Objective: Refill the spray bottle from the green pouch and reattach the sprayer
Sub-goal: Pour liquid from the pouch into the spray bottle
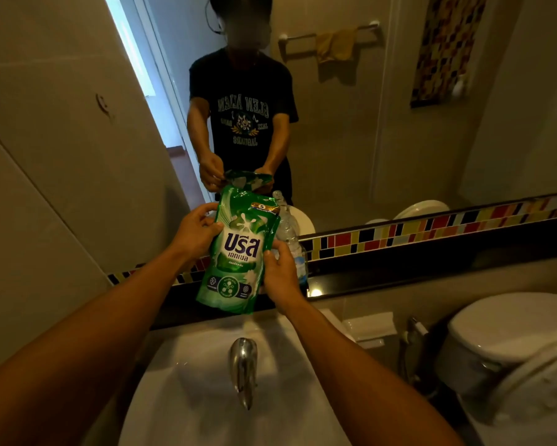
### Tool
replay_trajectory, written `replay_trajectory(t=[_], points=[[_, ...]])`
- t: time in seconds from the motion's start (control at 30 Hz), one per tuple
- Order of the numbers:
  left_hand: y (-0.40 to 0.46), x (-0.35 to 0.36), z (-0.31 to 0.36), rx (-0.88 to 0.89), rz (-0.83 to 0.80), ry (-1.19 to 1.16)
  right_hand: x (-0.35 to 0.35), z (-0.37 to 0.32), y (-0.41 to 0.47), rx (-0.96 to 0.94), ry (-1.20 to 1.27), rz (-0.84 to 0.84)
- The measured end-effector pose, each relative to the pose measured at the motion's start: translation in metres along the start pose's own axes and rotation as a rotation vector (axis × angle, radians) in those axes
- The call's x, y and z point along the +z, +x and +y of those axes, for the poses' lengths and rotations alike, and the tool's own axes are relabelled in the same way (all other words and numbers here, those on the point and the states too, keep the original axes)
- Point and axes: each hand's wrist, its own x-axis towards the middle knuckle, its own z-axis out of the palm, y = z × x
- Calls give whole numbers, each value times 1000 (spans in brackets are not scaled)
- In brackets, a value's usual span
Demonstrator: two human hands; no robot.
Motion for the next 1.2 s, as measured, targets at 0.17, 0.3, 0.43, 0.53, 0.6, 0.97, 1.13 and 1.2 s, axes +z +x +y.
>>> replay_trajectory(t=[0.17,0.3,0.43,0.53,0.6,0.97,1.13,1.2], points=[[10,-2,4,3,-16,55,5,2,2,31,22,5],[16,-2,4,-20,-30,77,6,4,2,45,47,0],[20,-1,8,-36,-29,111,5,3,2,67,66,-10],[20,0,14,-49,-40,140,4,1,3,92,65,-19],[19,0,18,-54,-49,168,5,0,2,93,69,-19],[17,4,37,-46,-63,267,7,-5,1,107,118,-13],[16,5,41,-51,-70,272,8,-5,2,112,111,-2],[17,5,41,-58,-67,272,7,-5,2,114,111,-4]])
